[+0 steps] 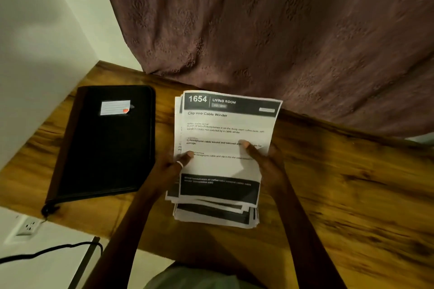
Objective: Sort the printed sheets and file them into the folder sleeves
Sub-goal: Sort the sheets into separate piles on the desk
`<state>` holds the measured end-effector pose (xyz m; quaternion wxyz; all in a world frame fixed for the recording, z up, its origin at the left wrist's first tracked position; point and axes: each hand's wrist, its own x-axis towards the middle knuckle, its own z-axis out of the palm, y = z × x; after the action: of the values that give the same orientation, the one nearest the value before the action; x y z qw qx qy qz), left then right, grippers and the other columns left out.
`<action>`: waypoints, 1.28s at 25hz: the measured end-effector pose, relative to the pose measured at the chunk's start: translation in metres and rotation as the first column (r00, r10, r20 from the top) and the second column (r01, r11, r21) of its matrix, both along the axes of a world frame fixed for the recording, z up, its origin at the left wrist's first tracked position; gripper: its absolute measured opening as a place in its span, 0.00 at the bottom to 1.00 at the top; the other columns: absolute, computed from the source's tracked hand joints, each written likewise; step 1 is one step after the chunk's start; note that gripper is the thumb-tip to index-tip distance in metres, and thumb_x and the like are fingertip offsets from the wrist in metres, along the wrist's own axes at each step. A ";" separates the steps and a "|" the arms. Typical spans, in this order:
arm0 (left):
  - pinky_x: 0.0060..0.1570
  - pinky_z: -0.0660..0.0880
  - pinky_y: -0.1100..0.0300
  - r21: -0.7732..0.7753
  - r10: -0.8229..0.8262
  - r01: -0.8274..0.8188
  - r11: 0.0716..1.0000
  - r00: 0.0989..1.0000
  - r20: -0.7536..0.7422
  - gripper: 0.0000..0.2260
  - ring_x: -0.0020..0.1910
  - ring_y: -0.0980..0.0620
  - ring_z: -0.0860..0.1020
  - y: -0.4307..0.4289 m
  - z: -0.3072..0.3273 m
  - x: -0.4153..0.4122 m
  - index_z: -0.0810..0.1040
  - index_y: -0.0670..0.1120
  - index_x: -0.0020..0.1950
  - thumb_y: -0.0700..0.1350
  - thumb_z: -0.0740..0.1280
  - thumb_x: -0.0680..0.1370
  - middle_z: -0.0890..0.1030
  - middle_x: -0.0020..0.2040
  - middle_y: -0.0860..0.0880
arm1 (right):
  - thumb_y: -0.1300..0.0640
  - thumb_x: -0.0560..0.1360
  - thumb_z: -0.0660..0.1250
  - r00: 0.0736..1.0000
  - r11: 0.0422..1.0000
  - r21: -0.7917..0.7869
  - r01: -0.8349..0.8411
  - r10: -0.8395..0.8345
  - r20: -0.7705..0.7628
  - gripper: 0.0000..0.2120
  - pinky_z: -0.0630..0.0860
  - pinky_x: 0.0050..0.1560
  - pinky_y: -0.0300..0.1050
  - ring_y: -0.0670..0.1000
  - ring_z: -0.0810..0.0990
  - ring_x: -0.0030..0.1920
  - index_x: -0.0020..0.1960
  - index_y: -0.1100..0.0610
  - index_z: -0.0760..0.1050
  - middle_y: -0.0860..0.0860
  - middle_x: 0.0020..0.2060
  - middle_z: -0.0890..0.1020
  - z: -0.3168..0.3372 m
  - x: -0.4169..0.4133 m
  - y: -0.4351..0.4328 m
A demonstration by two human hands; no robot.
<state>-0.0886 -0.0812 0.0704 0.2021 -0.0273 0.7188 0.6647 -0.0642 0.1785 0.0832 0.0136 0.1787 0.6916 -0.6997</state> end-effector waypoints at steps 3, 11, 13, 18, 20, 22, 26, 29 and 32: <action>0.47 0.82 0.57 0.077 0.045 -0.042 0.996 0.998 -0.034 0.12 0.55 0.52 0.83 0.012 0.021 -0.006 0.74 0.50 0.65 0.44 0.63 0.82 0.84 0.57 0.51 | 0.52 0.72 0.74 0.994 1.000 0.011 0.027 -0.026 -0.107 0.20 0.81 0.55 0.52 0.51 0.83 0.57 0.63 0.53 0.76 0.49 0.57 0.84 0.032 0.001 0.004; 0.47 0.81 0.62 0.109 0.200 -0.177 0.978 0.944 -0.261 0.21 0.54 0.58 0.83 0.029 0.053 -0.009 0.72 0.55 0.62 0.49 0.72 0.72 0.83 0.52 0.59 | 0.35 0.59 0.78 0.995 0.976 0.199 -0.089 0.097 -0.030 0.27 0.80 0.48 0.37 0.45 0.83 0.52 0.50 0.51 0.80 0.45 0.47 0.85 0.046 0.015 0.009; 0.52 0.81 0.58 0.065 0.200 -0.189 0.980 0.930 -0.308 0.27 0.55 0.55 0.82 0.029 0.057 -0.009 0.72 0.50 0.65 0.56 0.76 0.70 0.83 0.54 0.56 | 0.46 0.64 0.78 0.986 0.972 0.165 -0.166 0.164 0.026 0.15 0.74 0.39 0.24 0.31 0.81 0.44 0.47 0.49 0.78 0.36 0.38 0.83 0.057 0.018 0.007; 0.55 0.78 0.60 0.107 0.241 -0.216 0.971 0.875 -0.420 0.28 0.57 0.54 0.80 0.031 0.060 -0.011 0.71 0.44 0.66 0.58 0.71 0.72 0.81 0.57 0.51 | 0.65 0.72 0.71 0.993 0.986 0.127 -0.112 0.117 -0.027 0.13 0.70 0.29 0.25 0.34 0.77 0.25 0.34 0.56 0.71 0.36 0.21 0.76 0.070 0.014 0.005; 0.58 0.79 0.53 0.109 0.231 -0.205 0.973 0.891 -0.390 0.28 0.58 0.50 0.81 0.032 0.055 -0.010 0.72 0.44 0.66 0.59 0.69 0.73 0.81 0.59 0.48 | 0.54 0.67 0.78 0.992 0.989 0.092 -0.120 0.123 -0.033 0.16 0.76 0.39 0.28 0.36 0.83 0.39 0.47 0.62 0.78 0.39 0.36 0.85 0.050 0.014 0.010; 0.57 0.80 0.50 0.124 0.238 -0.207 0.970 0.906 -0.350 0.29 0.58 0.47 0.81 0.033 0.052 -0.007 0.72 0.42 0.67 0.60 0.67 0.73 0.81 0.59 0.46 | 0.42 0.61 0.79 0.990 0.989 0.096 -0.111 0.118 -0.070 0.33 0.80 0.52 0.37 0.43 0.83 0.52 0.59 0.61 0.78 0.46 0.50 0.86 0.046 0.015 0.007; 0.53 0.79 0.59 0.164 0.287 -0.240 0.957 0.861 -0.419 0.26 0.55 0.50 0.81 0.037 0.066 -0.009 0.71 0.40 0.65 0.58 0.63 0.77 0.81 0.56 0.47 | 0.51 0.65 0.76 0.990 0.988 0.108 -0.112 0.121 -0.079 0.26 0.79 0.53 0.37 0.45 0.83 0.54 0.60 0.59 0.77 0.46 0.53 0.85 0.045 0.012 0.008; 0.50 0.76 0.62 0.204 0.310 -0.235 0.950 0.772 -0.555 0.21 0.49 0.51 0.80 0.038 0.080 -0.012 0.72 0.33 0.61 0.52 0.59 0.81 0.79 0.49 0.44 | 0.50 0.65 0.75 0.986 0.982 0.146 -0.122 0.137 -0.093 0.25 0.77 0.49 0.31 0.43 0.83 0.53 0.60 0.57 0.77 0.45 0.52 0.85 0.045 0.012 0.007; 0.43 0.75 0.63 0.164 0.310 -0.266 0.950 0.740 -0.596 0.14 0.41 0.52 0.77 0.039 0.085 -0.015 0.73 0.37 0.54 0.49 0.58 0.83 0.77 0.42 0.44 | 0.51 0.65 0.75 0.986 0.982 0.134 -0.131 0.143 -0.087 0.23 0.80 0.51 0.36 0.45 0.84 0.52 0.58 0.58 0.79 0.46 0.50 0.86 0.048 0.011 0.005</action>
<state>-0.1037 -0.0426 0.1557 -0.1474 0.0866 0.7091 0.6840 -0.0528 0.1837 0.1309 0.0170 0.0974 0.7455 -0.6591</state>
